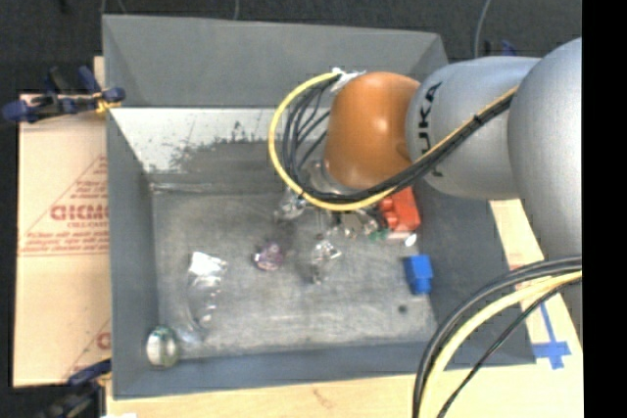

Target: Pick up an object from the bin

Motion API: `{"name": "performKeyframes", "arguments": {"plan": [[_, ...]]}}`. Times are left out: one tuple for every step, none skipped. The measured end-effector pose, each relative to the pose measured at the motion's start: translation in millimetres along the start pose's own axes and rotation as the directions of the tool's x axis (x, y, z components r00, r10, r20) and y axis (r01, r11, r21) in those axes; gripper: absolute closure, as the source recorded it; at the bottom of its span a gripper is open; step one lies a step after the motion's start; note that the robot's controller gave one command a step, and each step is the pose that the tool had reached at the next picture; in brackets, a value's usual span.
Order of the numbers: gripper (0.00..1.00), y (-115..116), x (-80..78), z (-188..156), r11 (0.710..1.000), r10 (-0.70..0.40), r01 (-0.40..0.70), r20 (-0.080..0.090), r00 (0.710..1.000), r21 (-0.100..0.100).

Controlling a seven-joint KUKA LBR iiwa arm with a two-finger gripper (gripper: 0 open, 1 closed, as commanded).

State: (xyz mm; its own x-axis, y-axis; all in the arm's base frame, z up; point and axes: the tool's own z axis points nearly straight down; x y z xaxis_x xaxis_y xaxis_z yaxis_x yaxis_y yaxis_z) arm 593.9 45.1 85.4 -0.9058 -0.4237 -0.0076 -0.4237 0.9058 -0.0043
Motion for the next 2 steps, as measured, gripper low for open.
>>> {"name": "performKeyframes", "arguments": {"plan": [[0.0, -11.3, -38.3, 10.9, 0.977, -0.215, 0.215, -0.003, 0.977, -0.003], [0.0, 17.9, 2.1, -1.3, 0.965, -0.263, 0.263, -0.003, 0.965, -0.008]]}}
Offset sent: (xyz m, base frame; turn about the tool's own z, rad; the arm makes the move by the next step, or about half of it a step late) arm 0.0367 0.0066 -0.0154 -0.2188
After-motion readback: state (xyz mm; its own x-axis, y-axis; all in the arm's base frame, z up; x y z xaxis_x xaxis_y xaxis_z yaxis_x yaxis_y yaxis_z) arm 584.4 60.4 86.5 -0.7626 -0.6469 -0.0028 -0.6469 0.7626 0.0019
